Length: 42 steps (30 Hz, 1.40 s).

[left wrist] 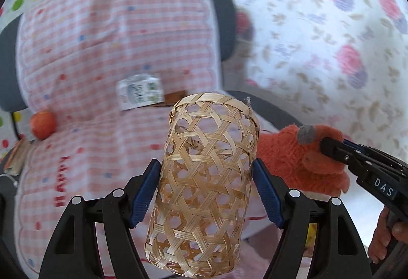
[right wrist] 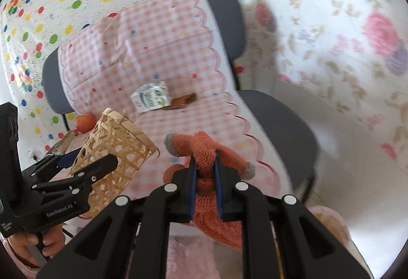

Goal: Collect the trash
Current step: 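Carry glove and bamboo cylinder to the wastebasket and release both, then return both grippers to the chair toward the milk carton and sheath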

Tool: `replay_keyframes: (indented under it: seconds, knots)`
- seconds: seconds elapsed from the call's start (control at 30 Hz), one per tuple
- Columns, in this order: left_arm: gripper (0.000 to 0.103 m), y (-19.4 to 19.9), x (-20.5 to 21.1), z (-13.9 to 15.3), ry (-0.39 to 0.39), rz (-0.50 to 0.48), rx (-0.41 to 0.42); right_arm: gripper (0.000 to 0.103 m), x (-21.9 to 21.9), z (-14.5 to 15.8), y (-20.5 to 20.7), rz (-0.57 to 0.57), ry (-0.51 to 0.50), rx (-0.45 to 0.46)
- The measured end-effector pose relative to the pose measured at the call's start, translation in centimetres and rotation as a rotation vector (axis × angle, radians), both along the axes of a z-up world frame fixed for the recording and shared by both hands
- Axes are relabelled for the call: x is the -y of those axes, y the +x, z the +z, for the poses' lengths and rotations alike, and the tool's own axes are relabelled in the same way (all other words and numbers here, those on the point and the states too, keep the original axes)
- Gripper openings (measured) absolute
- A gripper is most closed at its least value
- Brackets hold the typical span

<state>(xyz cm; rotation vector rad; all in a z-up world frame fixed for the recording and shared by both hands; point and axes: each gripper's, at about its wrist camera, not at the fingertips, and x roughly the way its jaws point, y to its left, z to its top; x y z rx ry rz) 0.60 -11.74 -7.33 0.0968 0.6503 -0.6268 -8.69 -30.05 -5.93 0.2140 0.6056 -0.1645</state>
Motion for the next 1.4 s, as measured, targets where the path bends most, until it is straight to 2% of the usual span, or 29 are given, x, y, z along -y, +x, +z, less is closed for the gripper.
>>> replay_keyframes:
  seconds: [0.17,0.33,0.53,0.77,0.87,0.97,1.0,1.07,1.13,1.17,1.4]
  knots:
    - [0.073,-2.6,4.3,0.0,-0.011,-0.127,0.019,0.012,2.4,0.6,-4.0,-0.099,-0.031,0.004]
    - [0.073,-4.6,8.5,-0.5,-0.021,-0.240,-0.002,0.012,5.4,0.2,-7.9,-0.216,-0.048,-0.024]
    - [0.074,-6.8,12.3,-2.0,0.010,-0.335,-0.017,0.012,8.2,-2.2,-11.4,-0.311,-0.016,-0.070]
    - [0.075,-8.8,17.1,-4.9,0.054,-0.430,-0.060,0.012,10.9,-5.0,-13.0,-0.377,0.041,-0.105]
    - [0.076,-9.3,18.8,-5.5,0.074,-0.454,-0.065,0.013,11.9,-5.6,-13.2,-0.389,0.052,-0.108]
    - [0.088,-9.3,20.1,-5.8,0.083,-0.463,-0.066,0.014,13.0,-6.3,-13.4,-0.404,0.082,-0.110]
    - [0.088,-9.3,20.3,-5.8,0.082,-0.465,-0.067,0.016,13.3,-6.5,-13.3,-0.408,0.094,-0.110]
    - [0.088,-9.1,20.4,-5.8,0.088,-0.456,-0.067,0.025,13.7,-6.7,-13.3,-0.415,0.105,-0.108]
    - [0.088,-8.8,20.1,-5.8,0.089,-0.443,-0.069,0.043,13.8,-6.6,-13.4,-0.424,0.102,-0.102]
    - [0.088,-8.5,19.7,-5.8,0.087,-0.431,-0.075,0.045,13.6,-6.4,-13.4,-0.421,0.096,-0.093]
    - [0.088,-7.0,16.8,-5.3,0.079,-0.341,-0.060,0.045,12.9,-5.0,-13.2,-0.411,0.070,-0.064]
